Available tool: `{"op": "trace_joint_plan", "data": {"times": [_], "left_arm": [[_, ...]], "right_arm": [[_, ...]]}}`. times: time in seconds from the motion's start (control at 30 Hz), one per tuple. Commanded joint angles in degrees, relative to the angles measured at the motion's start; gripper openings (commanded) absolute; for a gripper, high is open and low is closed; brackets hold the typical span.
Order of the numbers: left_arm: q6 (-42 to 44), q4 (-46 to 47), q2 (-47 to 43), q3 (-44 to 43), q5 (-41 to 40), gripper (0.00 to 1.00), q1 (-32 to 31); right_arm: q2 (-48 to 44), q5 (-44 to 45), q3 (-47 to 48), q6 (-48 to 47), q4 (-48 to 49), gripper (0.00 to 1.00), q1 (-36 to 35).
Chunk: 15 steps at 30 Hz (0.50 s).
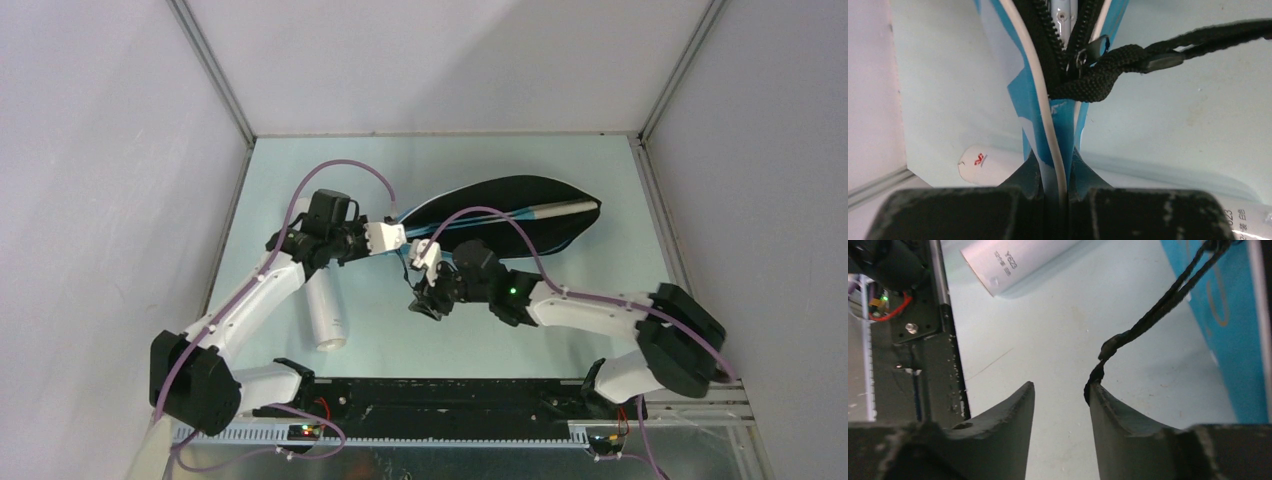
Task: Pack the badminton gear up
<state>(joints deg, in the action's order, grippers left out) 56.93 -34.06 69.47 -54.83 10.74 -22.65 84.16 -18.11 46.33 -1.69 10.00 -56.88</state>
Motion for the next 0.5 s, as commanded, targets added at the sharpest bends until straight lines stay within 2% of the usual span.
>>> {"op": "trace_joint_plan", "data": {"times": [0.0,0.1,0.2,0.23,0.37,0.47], "left_arm": [[-0.6,15.3,-6.3,3.0,8.9,0.00,-0.8],[-1.4,17.7,-8.6,4.1,10.0,0.00,-0.8],[-3.5,16.1,-7.9,1.9,10.1,0.00,-0.9],[-4.4,14.5,-7.5,1.1,10.0,0.00,-1.0],[-5.3,10.6,-5.3,-2.6,10.2,0.00,-1.2],[-5.5,9.7,-5.1,-3.3,10.2,0.00,-1.6]], "right_arm": [[-10.8,-0.8,-0.5,-0.8,0.9,0.54,0.7],[-17.4,0.7,-1.0,-2.4,-1.0,0.63,1.3],[-21.3,9.6,-1.6,-4.4,-2.1,0.69,1.3],[-22.5,15.1,-1.9,-4.8,-1.9,0.71,1.3],[-21.2,30.1,-2.5,-8.8,0.3,0.74,1.0],[-17.1,36.1,-2.5,-12.0,3.6,0.76,1.0]]}}
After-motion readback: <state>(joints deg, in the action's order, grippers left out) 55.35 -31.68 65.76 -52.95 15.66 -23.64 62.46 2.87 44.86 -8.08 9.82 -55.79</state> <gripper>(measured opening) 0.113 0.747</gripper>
